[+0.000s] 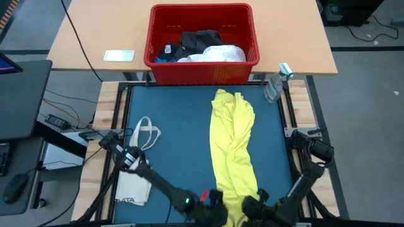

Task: Fold laundry
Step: Fold the yellow shirt

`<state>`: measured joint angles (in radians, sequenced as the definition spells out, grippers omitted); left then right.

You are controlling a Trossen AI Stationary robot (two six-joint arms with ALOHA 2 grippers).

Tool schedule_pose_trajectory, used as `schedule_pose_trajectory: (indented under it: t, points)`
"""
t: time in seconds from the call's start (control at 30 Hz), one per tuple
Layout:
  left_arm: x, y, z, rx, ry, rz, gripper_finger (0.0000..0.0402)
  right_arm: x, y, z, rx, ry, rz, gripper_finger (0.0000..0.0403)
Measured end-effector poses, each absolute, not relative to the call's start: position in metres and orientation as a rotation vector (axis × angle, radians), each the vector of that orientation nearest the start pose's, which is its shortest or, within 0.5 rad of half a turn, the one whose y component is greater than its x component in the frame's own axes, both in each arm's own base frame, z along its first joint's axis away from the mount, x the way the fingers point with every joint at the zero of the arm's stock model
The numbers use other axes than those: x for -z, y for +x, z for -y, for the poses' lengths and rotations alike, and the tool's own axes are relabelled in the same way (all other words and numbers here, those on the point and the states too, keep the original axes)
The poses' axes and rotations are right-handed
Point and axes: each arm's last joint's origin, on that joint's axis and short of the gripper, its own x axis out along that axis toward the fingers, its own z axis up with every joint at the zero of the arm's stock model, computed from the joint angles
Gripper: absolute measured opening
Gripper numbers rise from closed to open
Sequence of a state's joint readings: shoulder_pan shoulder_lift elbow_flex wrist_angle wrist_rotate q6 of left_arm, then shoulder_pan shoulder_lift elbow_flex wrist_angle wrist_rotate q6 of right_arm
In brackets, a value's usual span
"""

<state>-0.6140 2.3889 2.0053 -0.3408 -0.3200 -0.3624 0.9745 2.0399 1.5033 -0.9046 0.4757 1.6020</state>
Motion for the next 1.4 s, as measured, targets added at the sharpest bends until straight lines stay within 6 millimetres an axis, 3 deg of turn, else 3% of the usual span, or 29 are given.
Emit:
schedule_pose_trajectory:
  t: [0.13, 0.27, 0.47, 0.6, 0.73, 0.93, 1.13, 1.4]
  points:
    - [-0.18, 0.445, 0.298, 0.247, -0.156, -0.751, 0.0263, -0.178, 0.237, -0.305, 0.54, 0.472, -1.03, 0.001]
    - [-0.182, 0.436, 0.31, 0.3, -0.086, -0.744, 0.0263, -0.195, 0.23, -0.294, 0.607, 0.469, -0.996, 0.001]
    - [-0.18, 0.435, 0.303, 0.09, -0.053, -0.719, 0.0264, -0.211, 0.228, -0.274, 0.655, 0.374, -1.004, 0.001]
    - [-0.177, 0.436, 0.289, -0.024, -0.056, -0.769, 0.0264, -0.211, 0.233, -0.277, 0.605, 0.394, -1.015, 0.001]
    - [-0.184, 0.432, 0.284, -0.055, -0.17, -0.817, 0.0264, -0.211, 0.227, -0.284, 0.604, 0.431, -0.994, 0.001]
    - [-0.184, 0.432, 0.285, 0.0, -0.239, -0.862, 0.0264, -0.207, 0.216, -0.289, 0.607, 0.43, -0.992, 0.001]
    - [-0.18, 0.43, 0.286, -0.033, -0.29, -0.887, 0.0264, -0.209, 0.193, -0.303, 0.581, 0.414, -0.829, 0.001]
    - [-0.183, 0.441, 0.276, -0.017, -0.283, -0.837, 0.0252, -0.211, 0.162, -0.323, 0.442, 0.309, -0.758, 0.001]
